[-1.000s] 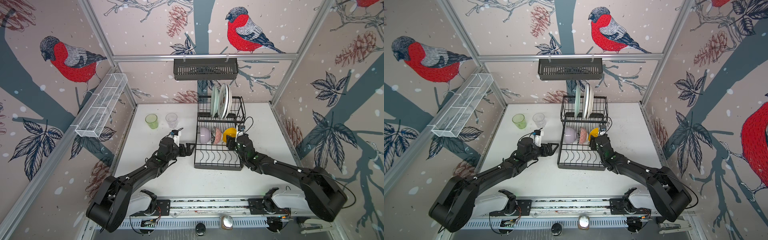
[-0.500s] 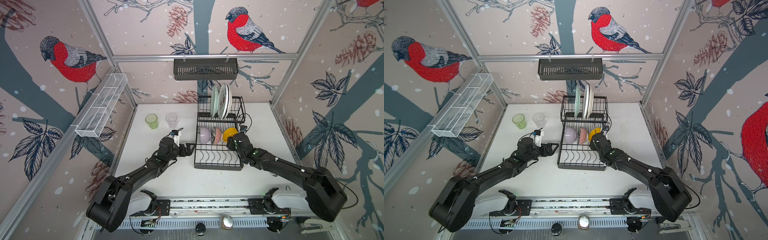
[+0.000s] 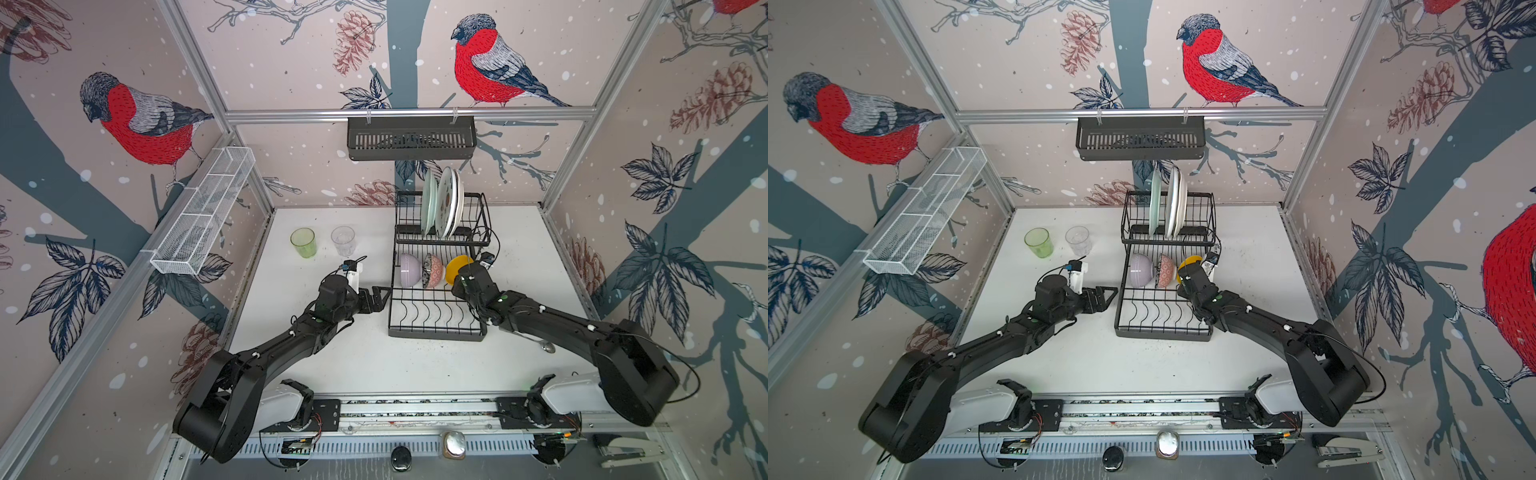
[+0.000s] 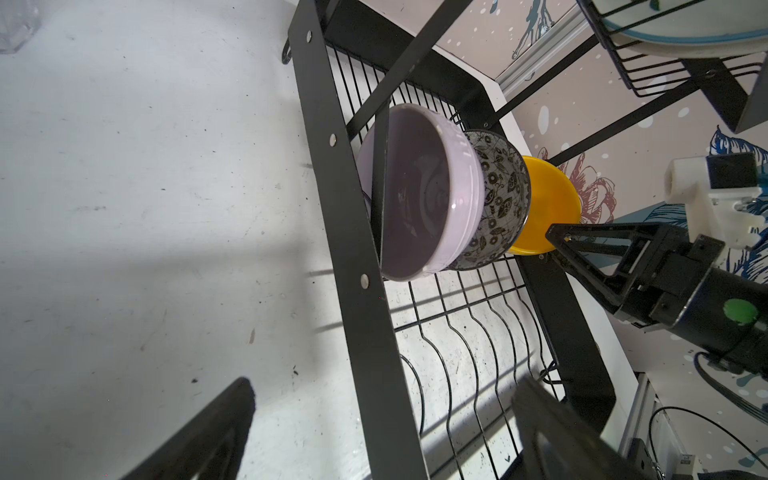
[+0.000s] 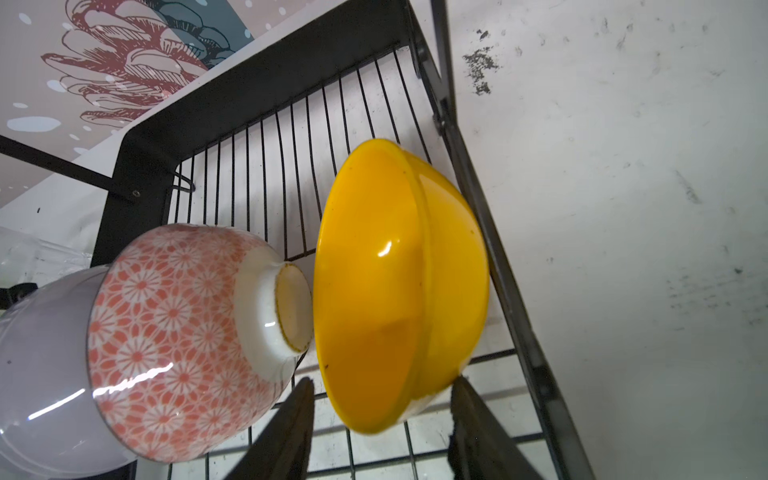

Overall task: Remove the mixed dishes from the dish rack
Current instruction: 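Close the right gripper on the yellow bowl rim and tilt it outward, then lift the yellow bowl up out of its rack slot with the right gripper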

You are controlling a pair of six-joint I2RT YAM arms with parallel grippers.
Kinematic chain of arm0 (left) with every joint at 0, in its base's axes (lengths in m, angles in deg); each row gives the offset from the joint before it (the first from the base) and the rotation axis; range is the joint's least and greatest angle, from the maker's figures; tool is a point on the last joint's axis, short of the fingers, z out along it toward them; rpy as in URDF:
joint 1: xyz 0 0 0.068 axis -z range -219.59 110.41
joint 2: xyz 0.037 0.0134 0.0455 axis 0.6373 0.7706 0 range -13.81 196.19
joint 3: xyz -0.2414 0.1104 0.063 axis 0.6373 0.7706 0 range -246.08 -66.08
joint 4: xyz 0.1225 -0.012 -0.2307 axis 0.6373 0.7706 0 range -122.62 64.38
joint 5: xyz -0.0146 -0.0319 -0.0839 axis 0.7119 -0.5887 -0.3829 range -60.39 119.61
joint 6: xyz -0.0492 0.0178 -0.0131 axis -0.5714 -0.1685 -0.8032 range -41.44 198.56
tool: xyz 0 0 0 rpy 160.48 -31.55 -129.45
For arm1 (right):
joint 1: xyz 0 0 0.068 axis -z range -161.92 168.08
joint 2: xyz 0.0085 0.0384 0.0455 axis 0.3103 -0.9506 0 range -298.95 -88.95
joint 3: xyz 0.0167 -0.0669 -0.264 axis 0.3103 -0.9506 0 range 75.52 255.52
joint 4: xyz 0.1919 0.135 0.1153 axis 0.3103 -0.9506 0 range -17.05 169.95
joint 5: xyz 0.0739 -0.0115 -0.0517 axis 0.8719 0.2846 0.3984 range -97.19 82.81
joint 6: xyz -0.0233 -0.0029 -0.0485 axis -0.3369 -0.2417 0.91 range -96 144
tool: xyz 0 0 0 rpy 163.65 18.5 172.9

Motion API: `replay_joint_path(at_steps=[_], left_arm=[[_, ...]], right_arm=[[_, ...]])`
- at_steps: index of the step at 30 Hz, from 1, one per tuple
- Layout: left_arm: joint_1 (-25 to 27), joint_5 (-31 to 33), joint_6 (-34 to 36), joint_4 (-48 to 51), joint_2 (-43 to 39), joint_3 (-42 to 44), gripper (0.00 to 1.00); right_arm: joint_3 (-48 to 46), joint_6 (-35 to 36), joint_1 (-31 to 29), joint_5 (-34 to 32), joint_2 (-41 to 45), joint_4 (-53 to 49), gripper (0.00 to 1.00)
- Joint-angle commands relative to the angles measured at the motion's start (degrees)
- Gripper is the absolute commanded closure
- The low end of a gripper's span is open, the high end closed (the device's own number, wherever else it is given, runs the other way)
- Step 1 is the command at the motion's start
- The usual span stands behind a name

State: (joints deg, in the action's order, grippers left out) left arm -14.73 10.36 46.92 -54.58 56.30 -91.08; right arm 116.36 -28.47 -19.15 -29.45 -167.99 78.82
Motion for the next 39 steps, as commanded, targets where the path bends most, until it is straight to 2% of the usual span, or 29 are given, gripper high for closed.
replay_joint_path(at_steps=[1,21,29,39], left_arm=[[0.0,0.0,0.3,-2.4,-0.3,-0.4,0.03],[0.0,0.0,0.3,-2.1,0.2,-0.6,0.03],[0.1,0.2,0.2,-1.9,0.1,-0.6,0.03],[0.0,-0.2,0.0,-2.1,0.0,-0.6,0.03]], right_arm=[[0.4,-2.2,-0.1,-3.2,-0.3,-1.2,0.50],[-0.7,-5.3,-0.2,-4.8,-1.1,-1.6,0.76],[-1.6,-6.0,-0.2,-6.8,0.8,-2.0,0.83],[-2.2,-6.7,0.4,-8.9,2.2,-2.8,0.86]])
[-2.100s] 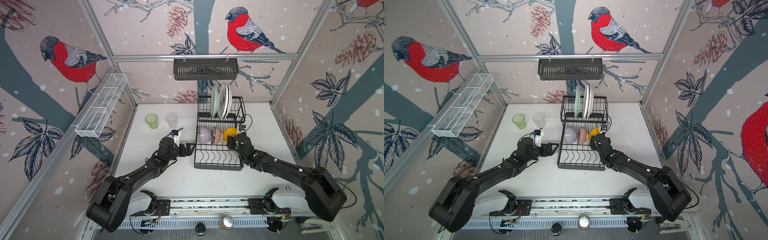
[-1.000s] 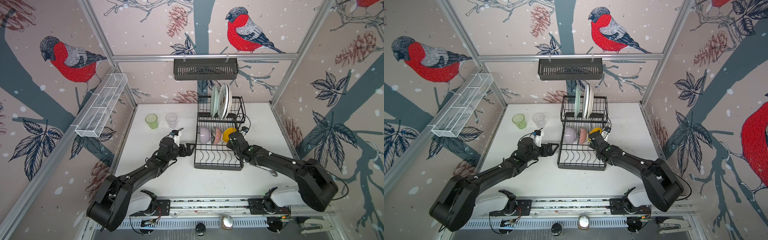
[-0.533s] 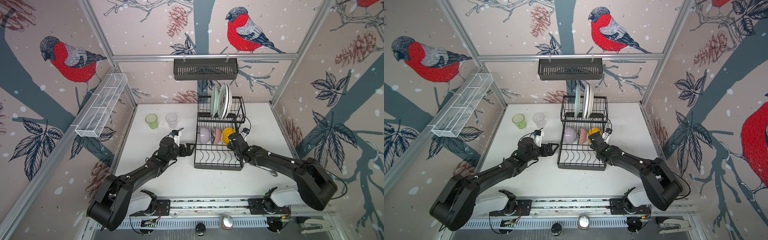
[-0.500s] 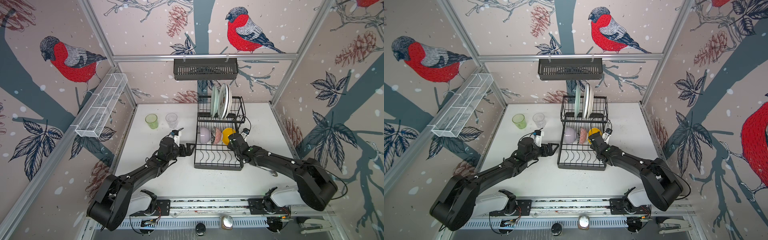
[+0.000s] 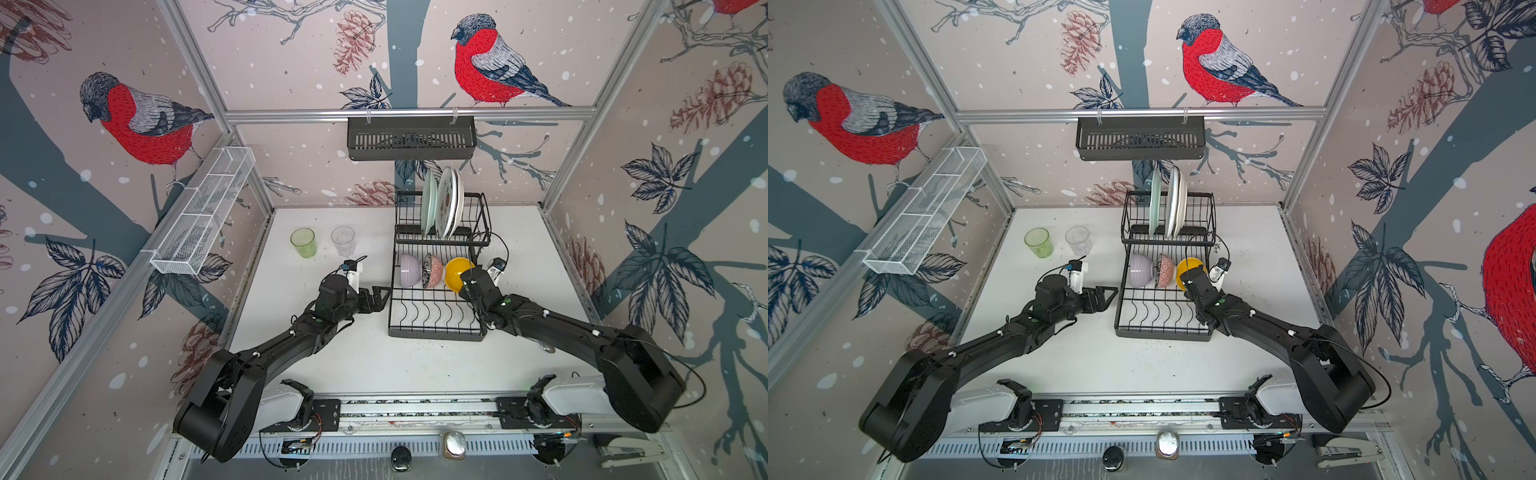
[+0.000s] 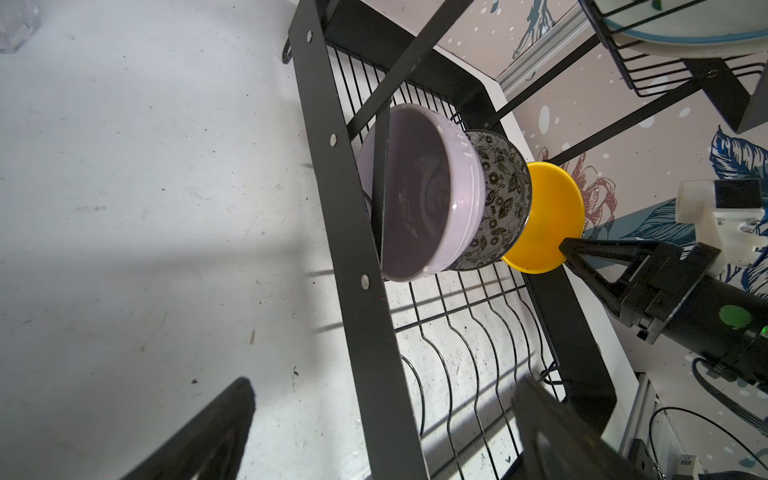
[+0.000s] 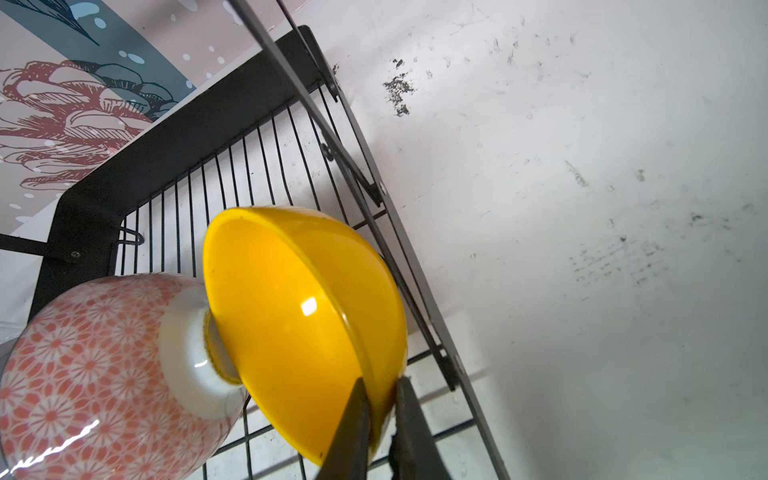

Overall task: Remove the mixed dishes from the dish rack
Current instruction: 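Lift the yellow bowl up out of its rack slot with the right gripper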

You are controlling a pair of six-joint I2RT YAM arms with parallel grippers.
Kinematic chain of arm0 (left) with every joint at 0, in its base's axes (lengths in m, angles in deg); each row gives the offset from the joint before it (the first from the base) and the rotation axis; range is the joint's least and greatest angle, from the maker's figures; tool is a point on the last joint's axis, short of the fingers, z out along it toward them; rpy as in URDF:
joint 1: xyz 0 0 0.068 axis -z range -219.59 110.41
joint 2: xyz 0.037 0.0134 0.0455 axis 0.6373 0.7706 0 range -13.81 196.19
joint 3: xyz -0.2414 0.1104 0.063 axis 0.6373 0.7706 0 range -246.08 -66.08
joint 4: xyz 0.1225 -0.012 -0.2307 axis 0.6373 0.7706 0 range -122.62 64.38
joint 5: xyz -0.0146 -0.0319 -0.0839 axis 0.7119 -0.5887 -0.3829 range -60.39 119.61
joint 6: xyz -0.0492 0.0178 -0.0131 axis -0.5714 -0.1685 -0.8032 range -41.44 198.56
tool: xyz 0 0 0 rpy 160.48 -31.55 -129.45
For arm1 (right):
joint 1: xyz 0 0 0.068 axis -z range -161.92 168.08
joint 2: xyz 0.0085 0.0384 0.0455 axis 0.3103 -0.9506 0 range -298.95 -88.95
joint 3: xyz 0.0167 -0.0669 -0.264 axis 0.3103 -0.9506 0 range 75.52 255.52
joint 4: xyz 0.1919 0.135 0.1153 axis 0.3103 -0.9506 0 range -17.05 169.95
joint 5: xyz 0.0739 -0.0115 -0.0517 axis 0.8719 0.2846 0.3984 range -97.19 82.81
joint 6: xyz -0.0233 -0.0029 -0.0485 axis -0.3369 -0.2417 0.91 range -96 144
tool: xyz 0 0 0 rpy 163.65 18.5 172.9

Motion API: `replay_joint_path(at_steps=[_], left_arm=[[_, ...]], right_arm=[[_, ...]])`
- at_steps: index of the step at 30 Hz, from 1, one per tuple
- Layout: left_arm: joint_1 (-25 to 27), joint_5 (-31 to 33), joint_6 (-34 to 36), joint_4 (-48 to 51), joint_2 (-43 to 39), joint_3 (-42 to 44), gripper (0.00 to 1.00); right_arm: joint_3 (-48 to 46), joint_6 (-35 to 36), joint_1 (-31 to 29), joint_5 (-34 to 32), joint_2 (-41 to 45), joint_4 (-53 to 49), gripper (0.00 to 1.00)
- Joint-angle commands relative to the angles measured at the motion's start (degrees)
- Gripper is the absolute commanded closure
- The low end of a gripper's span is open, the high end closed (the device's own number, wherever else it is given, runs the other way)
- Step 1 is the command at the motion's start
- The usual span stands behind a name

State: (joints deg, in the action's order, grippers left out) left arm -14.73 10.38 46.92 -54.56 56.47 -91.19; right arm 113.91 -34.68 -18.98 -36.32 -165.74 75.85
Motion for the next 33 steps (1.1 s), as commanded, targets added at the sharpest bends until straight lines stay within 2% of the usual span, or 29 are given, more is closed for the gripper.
replay_joint_path(at_steps=[1,18,33], left_arm=[[0.0,-0.2,0.1,-2.1,-0.1,-0.5,0.03],[0.0,-0.3,0.1,-2.2,-0.1,-0.5,0.03],[0.0,-0.5,-0.1,-2.4,1.2,-0.7,0.03]], right_arm=[[0.4,-0.6,0.3,-2.0,-0.2,0.0,0.86],[0.5,-1.2,0.9,0.1,-3.9,3.3,0.75],[3.6,-1.8,0.9,0.6,-7.5,-0.5,0.87]])
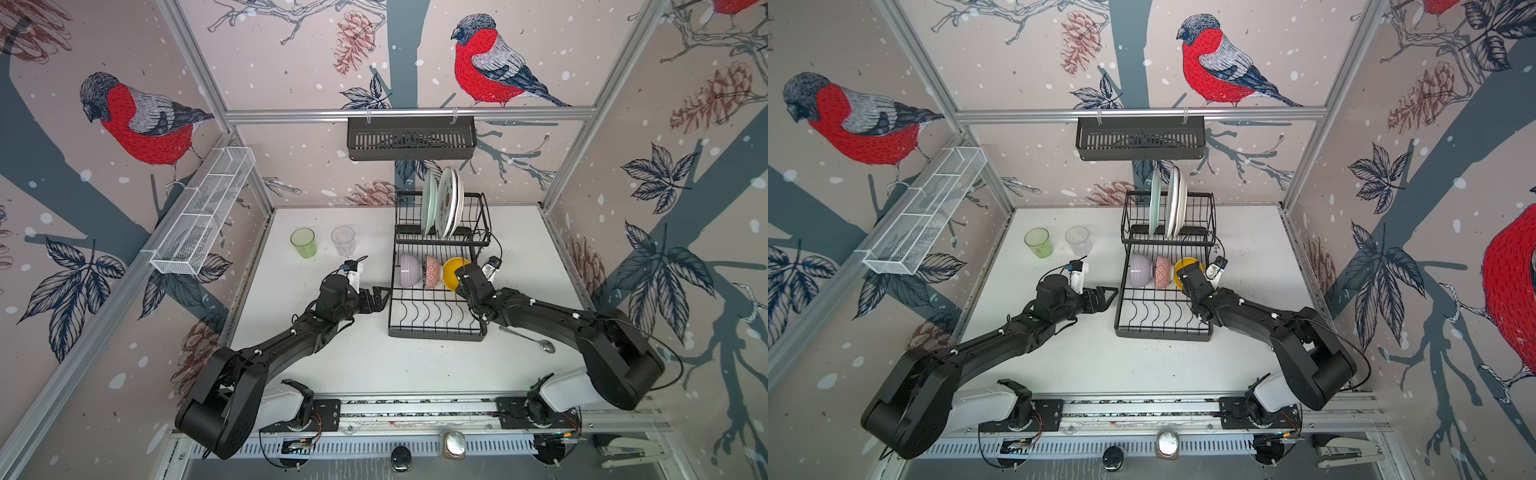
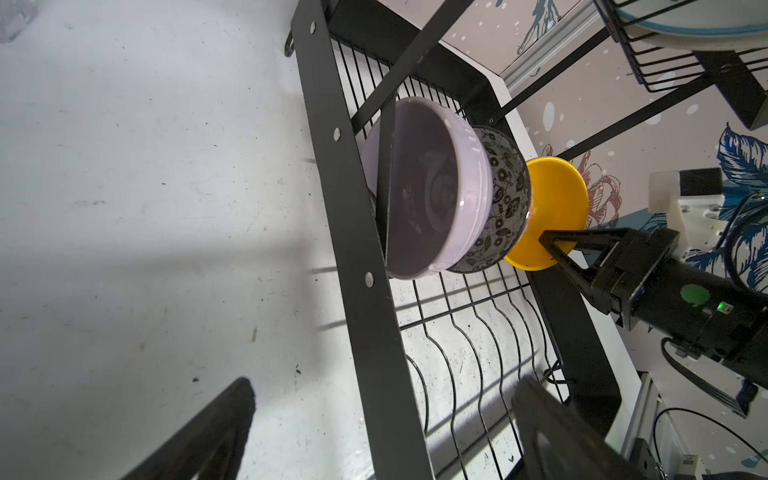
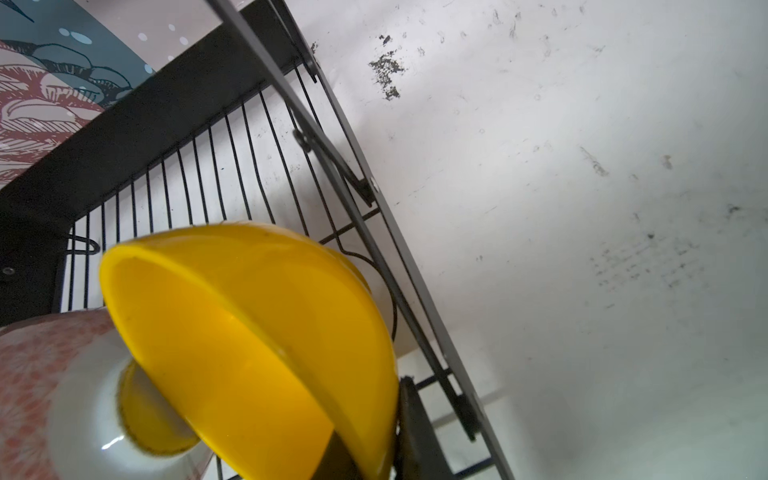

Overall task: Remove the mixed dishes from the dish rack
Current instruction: 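Lift the yellow bowl up out of its rack slot with the right gripper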

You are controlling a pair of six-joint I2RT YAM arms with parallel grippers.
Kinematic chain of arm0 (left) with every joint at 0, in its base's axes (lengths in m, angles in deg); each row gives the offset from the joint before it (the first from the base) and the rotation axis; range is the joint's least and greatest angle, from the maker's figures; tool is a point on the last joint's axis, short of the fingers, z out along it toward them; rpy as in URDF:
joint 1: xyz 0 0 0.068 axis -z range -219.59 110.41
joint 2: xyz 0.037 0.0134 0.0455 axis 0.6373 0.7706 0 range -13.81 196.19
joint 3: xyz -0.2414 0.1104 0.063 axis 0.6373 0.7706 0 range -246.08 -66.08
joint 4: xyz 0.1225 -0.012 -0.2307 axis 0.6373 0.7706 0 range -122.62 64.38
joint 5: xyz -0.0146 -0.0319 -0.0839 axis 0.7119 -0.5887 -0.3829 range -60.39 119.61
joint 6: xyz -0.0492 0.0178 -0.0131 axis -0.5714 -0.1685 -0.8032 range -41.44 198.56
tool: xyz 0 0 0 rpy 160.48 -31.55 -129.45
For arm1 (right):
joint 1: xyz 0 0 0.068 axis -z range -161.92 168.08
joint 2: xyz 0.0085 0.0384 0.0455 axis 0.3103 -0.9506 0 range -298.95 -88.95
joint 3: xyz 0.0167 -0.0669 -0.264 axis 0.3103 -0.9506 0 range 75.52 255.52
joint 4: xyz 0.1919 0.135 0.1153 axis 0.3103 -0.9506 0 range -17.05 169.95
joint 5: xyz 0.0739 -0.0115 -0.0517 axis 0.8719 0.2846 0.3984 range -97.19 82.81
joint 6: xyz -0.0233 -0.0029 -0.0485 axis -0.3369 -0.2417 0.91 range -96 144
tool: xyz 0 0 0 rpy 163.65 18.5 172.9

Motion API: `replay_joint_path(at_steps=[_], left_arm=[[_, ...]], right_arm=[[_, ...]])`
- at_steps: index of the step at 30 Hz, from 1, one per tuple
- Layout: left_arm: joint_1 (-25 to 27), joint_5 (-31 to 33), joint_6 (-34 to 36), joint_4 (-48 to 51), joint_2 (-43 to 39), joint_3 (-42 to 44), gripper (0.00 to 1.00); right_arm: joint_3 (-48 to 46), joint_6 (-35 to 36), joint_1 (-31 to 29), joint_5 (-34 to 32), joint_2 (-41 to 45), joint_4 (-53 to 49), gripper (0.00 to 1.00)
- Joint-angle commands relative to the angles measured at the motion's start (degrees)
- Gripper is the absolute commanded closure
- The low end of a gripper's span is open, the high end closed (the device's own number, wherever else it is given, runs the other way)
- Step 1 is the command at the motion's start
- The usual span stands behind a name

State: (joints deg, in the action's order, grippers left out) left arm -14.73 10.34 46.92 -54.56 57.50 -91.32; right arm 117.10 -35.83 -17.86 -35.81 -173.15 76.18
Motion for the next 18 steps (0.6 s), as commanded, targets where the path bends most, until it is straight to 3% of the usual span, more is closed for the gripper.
replay_joint_path(at_steps=[1,18], left_arm=[[0.0,-0.6,-0.1,-2.5,0.2,-0.6,0.03],[0.0,-1.4,-0.5,-3.5,1.9,-0.6,0.03]], right_arm=[[0.3,-0.9,-0.2,0.0,0.0,-1.0,0.87],[1.1,-3.7,-0.6,-1.0,1.1,-5.5,0.97]])
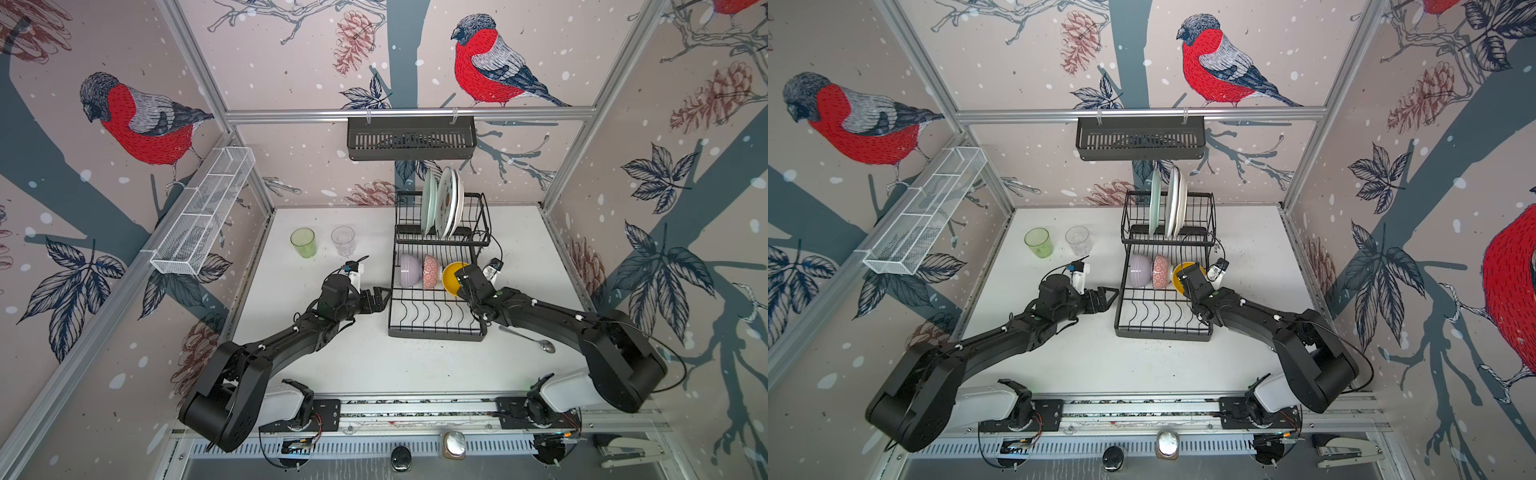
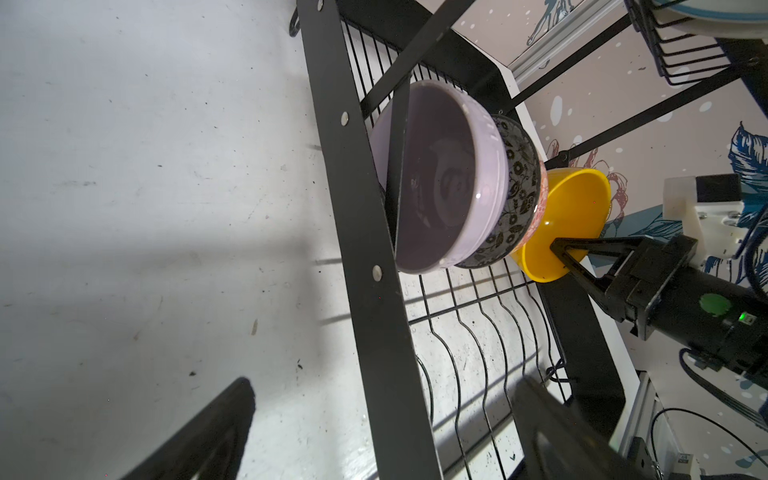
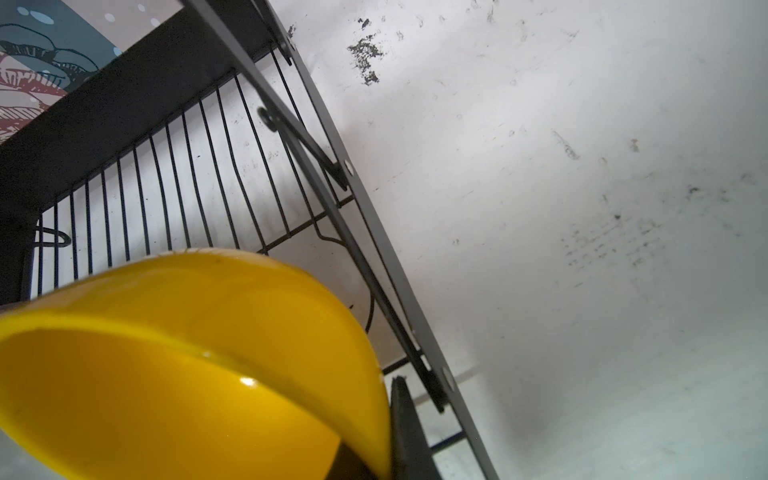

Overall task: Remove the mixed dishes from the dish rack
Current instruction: 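Lift the yellow bowl up out of its rack slot with the right gripper, then carry the yellow bowl toward the left gripper while the left gripper reaches in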

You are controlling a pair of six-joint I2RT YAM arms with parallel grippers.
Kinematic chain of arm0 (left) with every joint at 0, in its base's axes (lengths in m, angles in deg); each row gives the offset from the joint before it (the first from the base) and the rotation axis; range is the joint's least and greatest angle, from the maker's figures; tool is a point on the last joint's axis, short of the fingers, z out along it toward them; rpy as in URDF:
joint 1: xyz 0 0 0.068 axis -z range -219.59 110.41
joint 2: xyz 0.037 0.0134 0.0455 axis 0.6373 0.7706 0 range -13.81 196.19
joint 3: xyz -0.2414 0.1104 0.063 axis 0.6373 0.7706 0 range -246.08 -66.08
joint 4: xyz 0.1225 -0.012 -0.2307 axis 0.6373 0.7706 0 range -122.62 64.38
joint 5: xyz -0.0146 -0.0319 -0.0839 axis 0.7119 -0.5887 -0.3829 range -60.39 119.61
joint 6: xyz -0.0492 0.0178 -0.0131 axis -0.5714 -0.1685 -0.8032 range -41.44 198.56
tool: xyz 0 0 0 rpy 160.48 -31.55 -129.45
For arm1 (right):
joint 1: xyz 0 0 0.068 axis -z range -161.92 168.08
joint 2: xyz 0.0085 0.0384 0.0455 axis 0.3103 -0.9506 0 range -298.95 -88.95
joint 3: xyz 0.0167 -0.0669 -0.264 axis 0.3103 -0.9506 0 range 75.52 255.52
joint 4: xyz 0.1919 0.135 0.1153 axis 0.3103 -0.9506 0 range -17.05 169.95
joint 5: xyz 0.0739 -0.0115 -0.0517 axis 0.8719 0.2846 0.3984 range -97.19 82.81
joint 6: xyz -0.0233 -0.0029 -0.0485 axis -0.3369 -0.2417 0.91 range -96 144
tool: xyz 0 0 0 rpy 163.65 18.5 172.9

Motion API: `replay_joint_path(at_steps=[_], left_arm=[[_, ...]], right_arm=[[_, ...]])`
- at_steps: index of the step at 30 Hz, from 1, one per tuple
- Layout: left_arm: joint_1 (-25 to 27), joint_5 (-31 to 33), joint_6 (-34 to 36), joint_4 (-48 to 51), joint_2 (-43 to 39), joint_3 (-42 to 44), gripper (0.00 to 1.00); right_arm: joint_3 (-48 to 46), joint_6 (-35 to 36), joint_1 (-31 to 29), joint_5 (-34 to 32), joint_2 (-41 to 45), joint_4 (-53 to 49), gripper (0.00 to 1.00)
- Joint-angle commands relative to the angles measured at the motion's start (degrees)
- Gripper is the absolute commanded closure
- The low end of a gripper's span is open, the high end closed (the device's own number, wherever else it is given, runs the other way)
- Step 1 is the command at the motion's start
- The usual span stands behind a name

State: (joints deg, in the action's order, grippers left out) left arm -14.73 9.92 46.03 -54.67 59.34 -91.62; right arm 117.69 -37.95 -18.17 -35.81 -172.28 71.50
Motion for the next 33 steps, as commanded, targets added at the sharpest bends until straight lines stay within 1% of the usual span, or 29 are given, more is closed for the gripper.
replay_joint_path(at_steps=[1,10,20,22,25,29,33], left_arm=[[0.0,-1.1,0.4,-3.3,0.1,-0.3,0.03],[0.0,-1.3,0.4,-3.6,-0.2,-0.2,0.03],[0.0,-2.3,-0.3,-4.5,-0.8,0.1,0.03],[0.0,-2.4,-0.8,-5.4,-1.1,0.6,0.03],[0.3,-3.0,-1.6,-6.8,-1.5,1.1,0.03],[0.9,-3.3,-1.2,-6.1,-3.0,0.8,0.04],[2.1,-0.6,-1.1,-6.0,-6.5,1.6,0.05]], right_arm=[[0.5,-1.7,-0.4,-1.1,0.3,-1.0,0.97],[-0.4,-2.6,-1.7,-2.2,2.8,-2.3,0.98],[-0.9,-4.1,-5.2,-5.1,6.3,-4.7,1.00],[-1.5,-3.7,-6.4,-5.5,6.8,-4.4,1.00],[-1.4,-4.4,-9.6,-8.1,7.0,-5.5,1.00],[-1.0,-4.8,-13.1,-10.3,7.8,-6.8,1.00],[-2.3,-5.0,-16.2,-11.7,9.6,-4.9,1.00]])
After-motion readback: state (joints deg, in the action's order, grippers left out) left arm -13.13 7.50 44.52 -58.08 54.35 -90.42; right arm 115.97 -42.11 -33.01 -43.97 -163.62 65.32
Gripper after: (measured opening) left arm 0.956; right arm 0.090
